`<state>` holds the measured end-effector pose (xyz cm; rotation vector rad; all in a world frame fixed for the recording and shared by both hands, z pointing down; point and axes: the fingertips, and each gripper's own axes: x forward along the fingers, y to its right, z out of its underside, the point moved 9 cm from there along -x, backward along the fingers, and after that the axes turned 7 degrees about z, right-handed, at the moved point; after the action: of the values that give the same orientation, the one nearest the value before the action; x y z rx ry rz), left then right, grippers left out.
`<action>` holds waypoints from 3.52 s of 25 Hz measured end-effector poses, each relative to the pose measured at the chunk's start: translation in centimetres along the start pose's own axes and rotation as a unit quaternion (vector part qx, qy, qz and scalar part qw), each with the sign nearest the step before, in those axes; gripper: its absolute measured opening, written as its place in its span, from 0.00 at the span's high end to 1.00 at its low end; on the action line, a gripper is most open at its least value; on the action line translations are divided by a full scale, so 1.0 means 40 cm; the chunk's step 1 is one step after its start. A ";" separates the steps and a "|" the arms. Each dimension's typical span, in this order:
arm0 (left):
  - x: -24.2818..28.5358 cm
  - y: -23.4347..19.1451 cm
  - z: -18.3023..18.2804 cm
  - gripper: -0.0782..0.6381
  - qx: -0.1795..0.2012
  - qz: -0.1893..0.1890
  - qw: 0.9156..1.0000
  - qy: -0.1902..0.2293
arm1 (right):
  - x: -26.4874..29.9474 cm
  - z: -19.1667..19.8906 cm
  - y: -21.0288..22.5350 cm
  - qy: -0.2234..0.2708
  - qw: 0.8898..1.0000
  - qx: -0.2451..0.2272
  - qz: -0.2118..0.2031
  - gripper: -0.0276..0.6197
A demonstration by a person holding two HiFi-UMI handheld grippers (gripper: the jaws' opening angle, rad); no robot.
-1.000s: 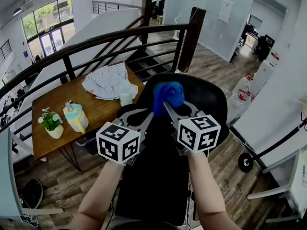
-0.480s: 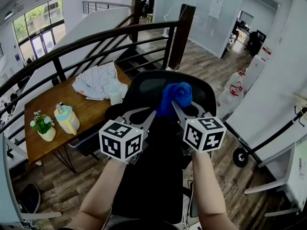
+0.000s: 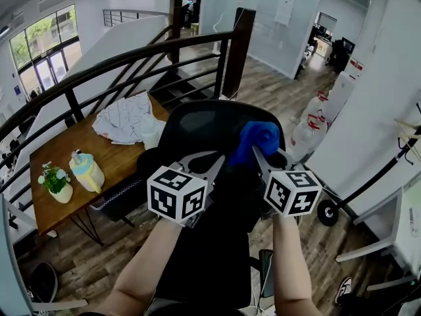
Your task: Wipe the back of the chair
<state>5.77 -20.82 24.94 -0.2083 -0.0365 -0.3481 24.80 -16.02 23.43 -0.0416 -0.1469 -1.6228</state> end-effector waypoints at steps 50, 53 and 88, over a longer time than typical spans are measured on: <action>-0.341 -0.106 0.250 0.84 -0.110 -0.128 0.984 -0.050 | 0.023 0.254 -0.387 -0.104 0.979 -0.010 -0.176 0.82; -0.381 -0.132 0.255 0.84 -0.113 -0.153 0.981 -0.044 | 0.065 0.266 -0.455 -0.108 0.972 -0.017 -0.210 0.82; -0.338 -0.195 0.331 0.84 -0.140 -0.176 0.971 -0.076 | 0.248 0.379 -0.413 -0.161 0.966 0.001 -0.202 0.82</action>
<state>-9.59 -20.72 38.45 -0.5120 -0.1784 -0.6919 6.82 -23.18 38.46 -0.2903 -0.4309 -2.0157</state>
